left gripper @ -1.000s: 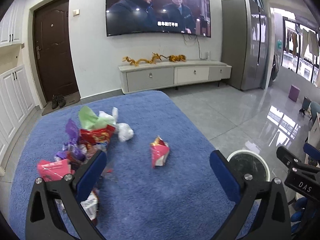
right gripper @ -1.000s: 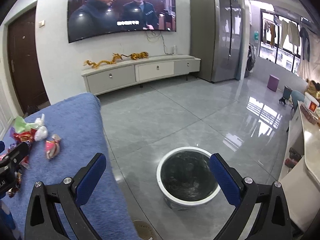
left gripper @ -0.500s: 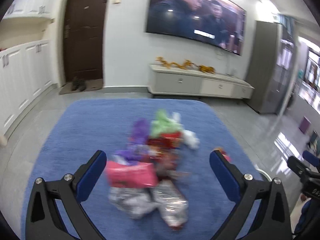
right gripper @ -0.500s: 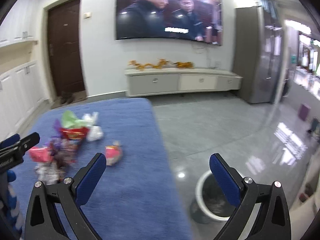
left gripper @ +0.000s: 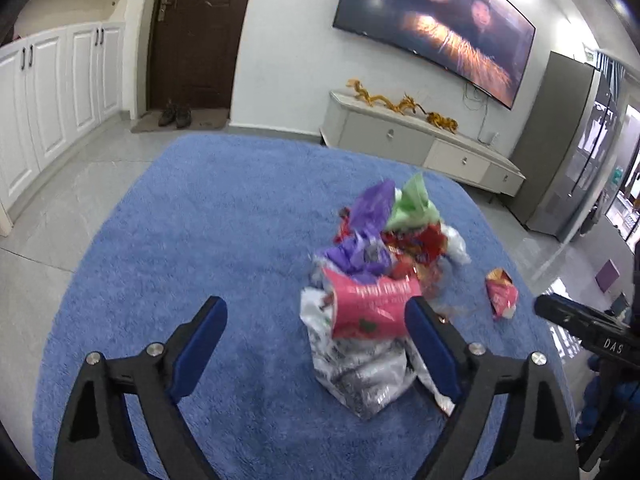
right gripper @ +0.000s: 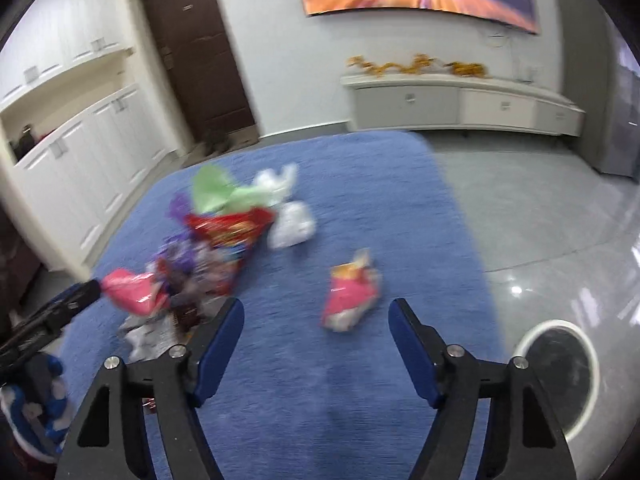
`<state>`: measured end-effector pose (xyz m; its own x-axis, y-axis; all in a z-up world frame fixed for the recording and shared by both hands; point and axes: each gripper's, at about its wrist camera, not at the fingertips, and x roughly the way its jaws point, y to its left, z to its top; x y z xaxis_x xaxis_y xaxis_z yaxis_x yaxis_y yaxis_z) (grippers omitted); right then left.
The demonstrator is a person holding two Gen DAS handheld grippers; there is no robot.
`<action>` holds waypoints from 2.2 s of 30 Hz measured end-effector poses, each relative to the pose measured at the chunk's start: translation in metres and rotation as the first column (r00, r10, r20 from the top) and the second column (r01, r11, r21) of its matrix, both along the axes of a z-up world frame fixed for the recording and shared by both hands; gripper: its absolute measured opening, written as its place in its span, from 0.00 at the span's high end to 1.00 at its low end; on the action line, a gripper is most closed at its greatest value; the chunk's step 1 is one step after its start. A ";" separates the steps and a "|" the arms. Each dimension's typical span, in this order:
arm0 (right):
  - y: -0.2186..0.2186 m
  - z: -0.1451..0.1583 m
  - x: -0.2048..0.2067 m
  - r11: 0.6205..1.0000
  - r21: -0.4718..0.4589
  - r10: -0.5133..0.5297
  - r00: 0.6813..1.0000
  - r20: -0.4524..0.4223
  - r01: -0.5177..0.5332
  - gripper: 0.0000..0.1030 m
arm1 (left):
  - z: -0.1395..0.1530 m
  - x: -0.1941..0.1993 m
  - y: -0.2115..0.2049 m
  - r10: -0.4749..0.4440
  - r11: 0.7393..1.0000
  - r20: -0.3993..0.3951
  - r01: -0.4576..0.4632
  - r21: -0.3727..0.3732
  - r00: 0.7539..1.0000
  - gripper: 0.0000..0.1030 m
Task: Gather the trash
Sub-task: 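Grasp the white plastic bag with the left tool while the right grasps a brown snack wrapper, then carry the white bag and brown wrapper in both tools toward the trash bin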
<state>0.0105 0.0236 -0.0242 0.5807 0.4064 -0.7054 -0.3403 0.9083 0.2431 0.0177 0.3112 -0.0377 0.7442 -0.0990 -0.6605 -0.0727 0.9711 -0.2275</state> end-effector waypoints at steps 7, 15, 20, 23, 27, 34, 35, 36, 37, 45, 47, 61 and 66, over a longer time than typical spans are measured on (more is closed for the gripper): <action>0.049 -0.030 -0.006 0.962 0.140 0.251 0.959 -0.129 -0.233 0.49 | -0.028 -0.006 -0.015 -0.066 0.998 -0.109 0.063 -0.030 0.992 0.28; 0.073 -0.049 -0.002 0.936 0.188 0.329 0.928 -0.173 -0.297 0.87 | -0.031 -0.007 -0.011 -0.089 0.995 -0.124 0.081 -0.067 0.988 0.29; 0.047 -0.038 -0.017 0.938 0.203 0.312 0.939 -0.147 -0.280 0.89 | -0.029 0.008 -0.022 -0.115 0.991 -0.133 0.104 -0.084 0.984 0.29; 0.033 -0.036 -0.025 0.946 0.202 0.282 0.950 -0.133 -0.252 0.89 | -0.035 0.022 -0.031 -0.105 0.993 -0.157 0.096 -0.068 0.982 0.29; 0.019 -0.030 -0.038 0.956 0.200 0.239 0.964 -0.117 -0.213 0.89 | -0.037 0.019 -0.046 -0.110 0.994 -0.161 0.107 -0.027 0.981 0.46; 0.005 -0.022 -0.053 0.960 0.224 0.188 0.979 -0.084 -0.165 0.89 | -0.026 -0.011 -0.055 -0.265 0.957 -0.188 0.233 -0.173 0.946 0.52; -0.002 -0.022 -0.055 0.961 0.229 0.180 0.980 -0.080 -0.158 0.89 | -0.027 -0.013 -0.050 -0.301 0.926 -0.186 0.240 -0.290 0.935 0.52; -0.010 -0.021 -0.058 0.961 0.236 0.168 0.983 -0.074 -0.147 0.89 | -0.029 -0.014 -0.046 -0.316 0.899 -0.187 0.230 -0.373 0.930 0.52; -0.016 -0.020 -0.060 0.961 0.239 0.159 0.985 -0.068 -0.139 0.89 | -0.032 -0.014 -0.041 -0.321 0.868 -0.191 0.207 -0.451 0.928 0.52; -0.061 -0.005 -0.081 0.973 0.228 0.047 0.999 -0.026 -0.040 0.89 | -0.032 -0.034 -0.092 -0.476 0.803 -0.236 0.310 -0.509 0.847 0.52; -0.076 -0.006 -0.088 0.974 0.228 0.012 1.000 -0.022 -0.007 0.89 | -0.029 -0.039 -0.109 -0.528 0.776 -0.230 0.354 -0.522 0.818 0.52; -0.124 -0.005 -0.099 0.965 0.242 -0.099 0.995 -0.011 0.098 0.89 | -0.019 -0.025 -0.109 -0.248 0.962 -0.338 0.273 0.028 0.908 0.51; -0.127 -0.009 -0.101 0.963 0.249 -0.102 0.995 -0.011 0.102 0.89 | -0.013 -0.021 -0.077 -0.092 0.945 -0.312 0.182 0.273 0.946 0.51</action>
